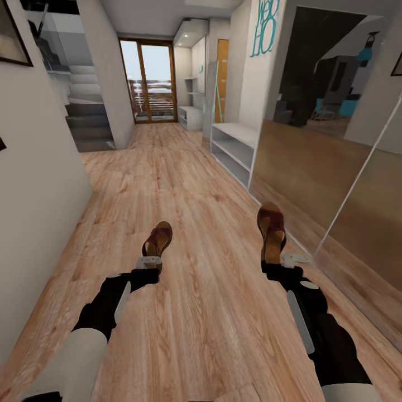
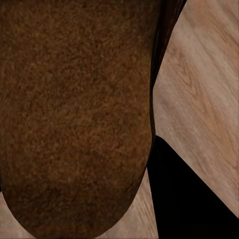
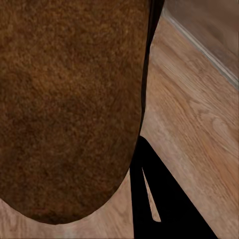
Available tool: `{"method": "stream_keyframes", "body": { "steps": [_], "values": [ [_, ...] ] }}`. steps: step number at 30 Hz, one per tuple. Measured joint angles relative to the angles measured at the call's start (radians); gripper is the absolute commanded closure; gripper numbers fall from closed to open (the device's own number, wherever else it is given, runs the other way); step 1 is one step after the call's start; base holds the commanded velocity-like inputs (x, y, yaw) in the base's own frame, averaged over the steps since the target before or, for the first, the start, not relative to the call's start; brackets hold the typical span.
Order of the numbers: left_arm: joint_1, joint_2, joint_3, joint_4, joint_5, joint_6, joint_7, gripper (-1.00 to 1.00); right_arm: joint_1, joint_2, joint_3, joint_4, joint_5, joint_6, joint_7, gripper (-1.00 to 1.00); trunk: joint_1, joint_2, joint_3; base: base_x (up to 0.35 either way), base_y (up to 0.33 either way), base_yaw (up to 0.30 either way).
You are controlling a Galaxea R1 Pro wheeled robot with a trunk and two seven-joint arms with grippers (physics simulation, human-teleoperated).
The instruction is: Pick up the two gym shoes and the two sandals from the corridor floor and place them onto the hallstand (shoe rack) in the corridor, making sure they are on the rack and not on the floor. Arrange them so the two gym shoes are next to each other and the two sandals are next to each other.
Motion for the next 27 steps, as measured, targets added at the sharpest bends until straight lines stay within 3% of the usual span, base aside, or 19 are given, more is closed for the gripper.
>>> {"method": "stream_keyframes", "body": {
  "steps": [15, 27],
  "values": [
    [0.0, -0.009, 0.0, 0.0, 0.0, 0.0, 0.0, 1.0, 0.0, 0.0, 0.0, 0.0, -0.001, 0.0, 0.0, 1.0, 0.0, 0.0, 0.006, 0.347, 0.0, 0.285],
    [0.0, -0.009, 0.0, 0.001, -0.001, 0.0, 0.0, 1.0, 0.0, 0.0, 0.0, 0.0, -0.001, 0.0, 0.0, 1.0, 0.0, 0.0, 0.007, 0.347, 0.0, 0.054]
  ]
}}
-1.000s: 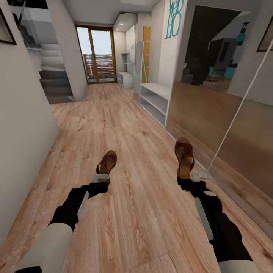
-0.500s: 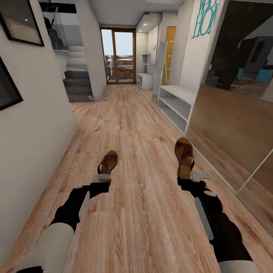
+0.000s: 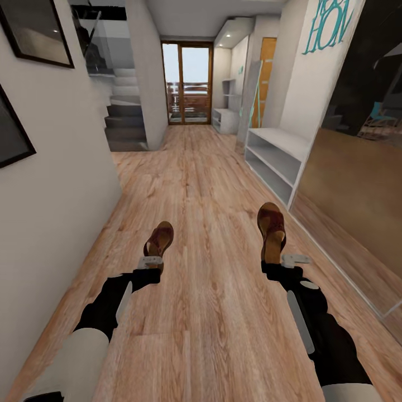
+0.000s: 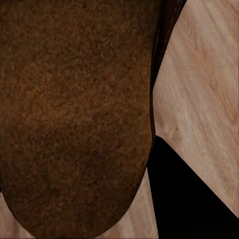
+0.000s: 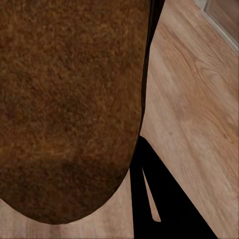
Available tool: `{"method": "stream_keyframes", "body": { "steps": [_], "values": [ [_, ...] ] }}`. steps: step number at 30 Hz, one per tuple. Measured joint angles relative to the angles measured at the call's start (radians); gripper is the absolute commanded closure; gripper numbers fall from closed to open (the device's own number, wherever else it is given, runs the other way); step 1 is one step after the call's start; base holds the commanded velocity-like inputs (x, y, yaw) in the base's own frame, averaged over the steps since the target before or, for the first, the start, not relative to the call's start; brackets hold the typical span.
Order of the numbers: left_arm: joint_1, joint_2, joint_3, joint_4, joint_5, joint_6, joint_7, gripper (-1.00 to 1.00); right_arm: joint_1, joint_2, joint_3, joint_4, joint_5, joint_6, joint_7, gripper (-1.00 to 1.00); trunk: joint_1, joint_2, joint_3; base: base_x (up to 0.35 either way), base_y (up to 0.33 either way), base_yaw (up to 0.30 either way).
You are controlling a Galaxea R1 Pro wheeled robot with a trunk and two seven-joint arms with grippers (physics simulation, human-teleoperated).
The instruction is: Pick up the two gym shoes and the two sandals from the corridor floor and place them onto the hallstand (shoe rack) in the corridor, making sure they are on the rack and not on the floor. Arrange them so the two gym shoes are next to each other and the two sandals are next to each other.
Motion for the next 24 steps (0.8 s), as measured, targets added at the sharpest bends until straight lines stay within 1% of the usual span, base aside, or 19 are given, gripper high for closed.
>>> {"method": "stream_keyframes", "body": {
  "steps": [11, 24],
  "values": [
    [0.0, 0.0, 0.0, 0.0, 0.0, 0.0, 0.0, 1.0, 0.0, 0.0, 0.0, 0.0, 0.0, 0.0, 0.0, 1.0, 0.0, 0.0, 0.011, 0.347, 0.0, 0.001],
    [0.0, 0.0, 0.0, 0.0, 0.0, 0.0, 0.0, 1.0, 0.0, 0.0, 0.0, 0.0, 0.0, 0.0, 0.0, 1.0, 0.0, 0.0, 0.012, 0.347, 0.0, 0.0]
  ]
}}
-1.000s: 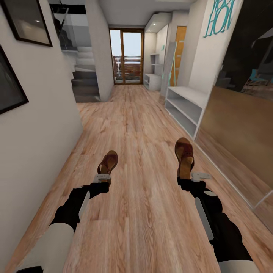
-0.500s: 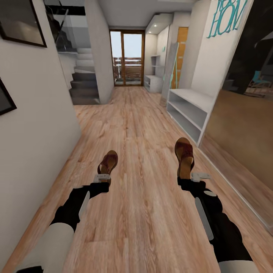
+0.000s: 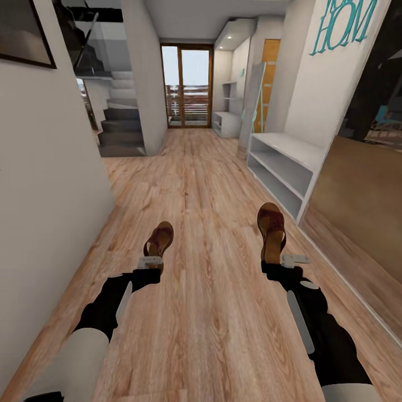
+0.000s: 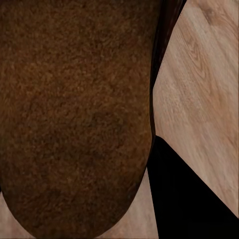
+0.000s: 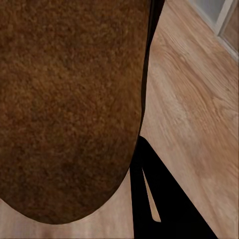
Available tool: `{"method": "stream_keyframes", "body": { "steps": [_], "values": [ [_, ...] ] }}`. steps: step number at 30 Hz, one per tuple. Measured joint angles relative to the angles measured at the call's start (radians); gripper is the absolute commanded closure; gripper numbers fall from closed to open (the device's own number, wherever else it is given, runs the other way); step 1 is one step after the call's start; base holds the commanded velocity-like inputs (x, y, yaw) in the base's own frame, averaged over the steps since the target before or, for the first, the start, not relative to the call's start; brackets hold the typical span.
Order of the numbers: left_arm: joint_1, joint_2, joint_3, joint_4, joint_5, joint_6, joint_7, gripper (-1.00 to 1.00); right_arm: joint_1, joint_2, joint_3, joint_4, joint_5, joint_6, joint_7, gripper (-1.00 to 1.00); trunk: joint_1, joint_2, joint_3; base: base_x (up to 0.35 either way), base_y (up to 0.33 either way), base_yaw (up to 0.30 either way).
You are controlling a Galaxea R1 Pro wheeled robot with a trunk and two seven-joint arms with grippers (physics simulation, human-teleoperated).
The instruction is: Pick up the two gym shoes and the two sandals from the corridor floor and place them onto the hallstand (shoe rack) in the corridor, making sure they are on the rack and not on the floor. Arrange them so the two gym shoes are next to each other and the two sandals are next to each other.
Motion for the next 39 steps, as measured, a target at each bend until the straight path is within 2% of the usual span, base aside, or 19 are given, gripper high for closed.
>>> {"method": "stream_keyframes", "body": {
  "steps": [22, 39],
  "values": [
    [0.0, -0.004, -0.002, 0.0, 0.0, -0.001, -0.002, 1.0, 0.0, 0.0, 0.0, 0.0, 0.0, 0.0, 0.0, 1.0, 0.0, 0.0, 0.0, 0.347, -0.002, 0.0],
    [0.0, -0.018, -0.002, 0.0, 0.0, -0.002, -0.002, 1.0, 0.0, 0.0, 0.0, 0.0, 0.0, 0.0, 0.0, 1.0, 0.0, 0.0, 0.0, 0.345, -0.098, 0.0]
  ]
}}
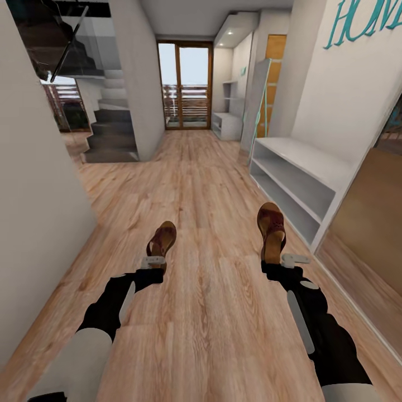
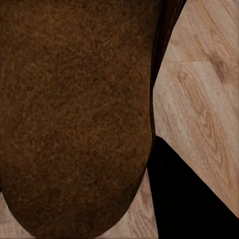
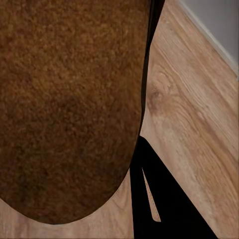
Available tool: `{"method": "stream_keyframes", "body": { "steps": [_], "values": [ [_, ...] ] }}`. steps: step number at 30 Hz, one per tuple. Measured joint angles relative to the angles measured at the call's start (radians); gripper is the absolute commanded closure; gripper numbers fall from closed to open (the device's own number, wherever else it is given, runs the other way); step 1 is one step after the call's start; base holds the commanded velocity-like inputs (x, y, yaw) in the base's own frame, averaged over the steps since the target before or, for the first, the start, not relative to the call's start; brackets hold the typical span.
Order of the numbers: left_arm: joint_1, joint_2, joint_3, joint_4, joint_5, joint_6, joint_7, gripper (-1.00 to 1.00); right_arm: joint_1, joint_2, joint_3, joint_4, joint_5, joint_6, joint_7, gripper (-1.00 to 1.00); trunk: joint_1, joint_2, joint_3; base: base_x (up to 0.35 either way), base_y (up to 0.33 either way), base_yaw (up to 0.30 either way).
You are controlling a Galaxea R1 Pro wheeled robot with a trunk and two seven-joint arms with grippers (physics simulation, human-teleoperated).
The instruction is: Pick up the two gym shoes and the two sandals from the corridor floor and place them onto the hallstand (shoe rack) in the corridor, making sure they are on the rack and not on the floor. Arrange them so the two gym shoes are next to each other and the two sandals are next to each other.
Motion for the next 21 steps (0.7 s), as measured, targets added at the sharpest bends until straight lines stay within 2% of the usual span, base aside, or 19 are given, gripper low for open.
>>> {"method": "stream_keyframes", "body": {
  "steps": [4, 14, 21],
  "values": [
    [0.0, 0.0, 0.0, 0.0, 0.0, 0.0, 0.0, 1.0, 0.0, 0.0, 0.0, 0.0, 0.0, 0.0, 0.0, 1.0, 0.0, 0.0, 0.0, 0.345, -0.106, 0.034],
    [0.0, 0.0, 0.0, 0.0, 0.0, 0.0, 0.0, 1.0, 0.0, 0.0, 0.0, 0.0, 0.0, 0.0, 0.0, 1.0, 0.0, 0.0, 0.01, 0.345, -0.106, 0.187],
    [0.0, -0.001, 0.0, 0.001, 0.0, 0.0, 0.0, 1.0, 0.0, 0.0, 0.0, 0.0, 0.0, 0.0, 0.0, 1.0, 0.0, 0.0, 0.012, 0.345, -0.106, 0.036]
  ]
}}
